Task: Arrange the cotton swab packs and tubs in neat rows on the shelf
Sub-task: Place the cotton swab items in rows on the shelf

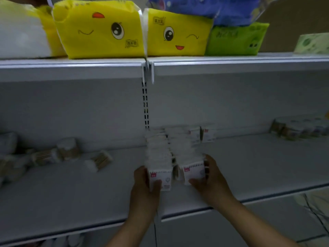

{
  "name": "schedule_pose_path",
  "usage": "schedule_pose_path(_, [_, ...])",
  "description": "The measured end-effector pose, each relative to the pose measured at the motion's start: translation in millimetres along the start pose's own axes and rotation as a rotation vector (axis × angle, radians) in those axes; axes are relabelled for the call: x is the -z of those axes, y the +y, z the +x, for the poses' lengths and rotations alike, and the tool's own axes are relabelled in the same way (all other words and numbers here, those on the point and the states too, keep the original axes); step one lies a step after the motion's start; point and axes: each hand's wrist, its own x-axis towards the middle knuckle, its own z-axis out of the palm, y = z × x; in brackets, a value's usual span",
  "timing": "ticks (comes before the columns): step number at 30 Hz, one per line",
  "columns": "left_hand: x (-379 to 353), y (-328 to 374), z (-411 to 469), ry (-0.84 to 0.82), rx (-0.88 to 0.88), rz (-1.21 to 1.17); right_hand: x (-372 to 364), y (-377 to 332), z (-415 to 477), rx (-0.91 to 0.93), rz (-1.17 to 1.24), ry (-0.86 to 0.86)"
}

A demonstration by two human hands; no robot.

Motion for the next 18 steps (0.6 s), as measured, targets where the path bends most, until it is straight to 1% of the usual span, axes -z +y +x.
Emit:
schedule_pose_path(2, [-5.1, -1.8, 0.2, -0.032, -0.009, 0.076, -6.0, 6.5, 1.1, 0.043, -0.137, 0.026])
schedule_pose_path(5, [-10.4, -3.0, 5.7, -0.072, 0.007, 0.146, -10.9, 9.4, -1.5, 0.108, -0.419, 0.022])
schedule_pose_path(7, [-13.4, -7.9, 10.0, -0.082, 0.011, 0.212, -12.8, 12.3, -0.9, 0.148, -0.487, 0.04])
schedule_pose_path(9, [-13.5, -11.4, 12.0, -0.081, -0.001, 0.26, -13.1, 13.0, 0.7, 0.121, -0.532, 0.046])
schedule_pose_path(12, [-13.0, -12.0, 13.1, -0.086, -0.022, 0.287, -16.5, 14.3, 2.5, 0.154, -0.534, 0.102])
schedule_pose_path(13, [-12.0, -10.6, 12.9, -0.096, -0.017, 0.278, -17.9, 12.1, 1.8, 0.137, -0.522, 0.088])
schedule_pose_path(14, [-10.8, -10.4, 12.4, -0.105, -0.016, 0.272, -18.7, 12.7, 4.5, 0.152, -0.49, 0.086])
schedule_pose_path(17, [-3.3, -8.2, 11.1, -0.136, 0.03, 0.203, -10.8, 10.3, -3.1, 0.077, -0.335, 0.031])
schedule_pose_path(18, [0.4, -5.6, 11.4, -0.144, 0.031, 0.182, -8.4, 11.3, -7.7, 0.092, -0.306, 0.034])
